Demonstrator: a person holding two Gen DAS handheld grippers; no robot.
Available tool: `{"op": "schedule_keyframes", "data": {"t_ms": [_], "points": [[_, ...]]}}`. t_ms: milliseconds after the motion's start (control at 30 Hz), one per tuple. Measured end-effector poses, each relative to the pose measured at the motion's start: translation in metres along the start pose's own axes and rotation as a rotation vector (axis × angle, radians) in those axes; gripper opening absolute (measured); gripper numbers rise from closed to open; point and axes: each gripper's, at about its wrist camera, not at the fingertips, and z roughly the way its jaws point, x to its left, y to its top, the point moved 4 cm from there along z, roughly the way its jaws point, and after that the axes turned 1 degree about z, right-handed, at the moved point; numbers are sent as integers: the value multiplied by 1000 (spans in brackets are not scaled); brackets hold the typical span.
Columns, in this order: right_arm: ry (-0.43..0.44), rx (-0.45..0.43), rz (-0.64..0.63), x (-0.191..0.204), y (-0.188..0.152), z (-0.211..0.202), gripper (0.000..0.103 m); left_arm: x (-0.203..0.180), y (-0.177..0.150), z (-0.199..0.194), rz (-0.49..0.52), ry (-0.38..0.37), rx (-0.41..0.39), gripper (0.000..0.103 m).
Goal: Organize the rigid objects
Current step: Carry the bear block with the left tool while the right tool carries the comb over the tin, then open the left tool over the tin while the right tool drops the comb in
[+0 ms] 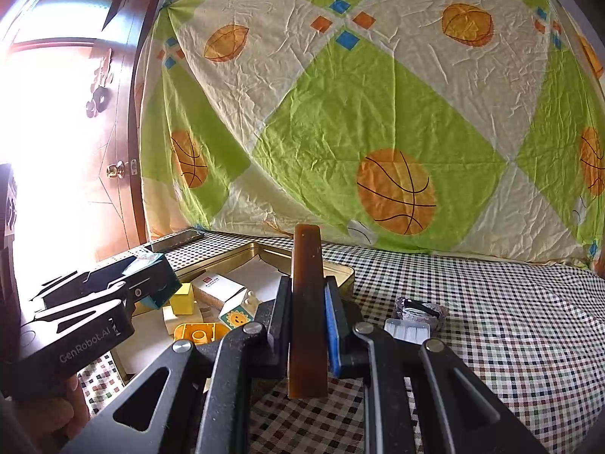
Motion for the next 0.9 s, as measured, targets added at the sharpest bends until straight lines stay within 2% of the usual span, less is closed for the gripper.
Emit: {"op": "schedule_keyframes", "data": {"t_ms": [233, 467, 600, 767, 800, 900], "points": [[22, 34, -14, 9, 6, 13, 17, 10, 0, 13, 11, 15, 55, 42], [60, 143, -12, 20, 8, 48, 17, 23, 2, 35, 16, 14, 136, 42], [69, 203, -21, 27, 5, 69, 17, 28, 0, 47, 36, 38, 177, 42], [72, 247, -35, 34, 0, 90, 17, 32, -1, 55, 64, 68, 196, 42], [75, 259, -37, 35, -2, 94, 17, 33, 0, 56, 63, 79, 192, 43], [76, 272, -23, 33, -4, 100, 22, 36, 1, 56, 63, 95, 186, 57]]}}
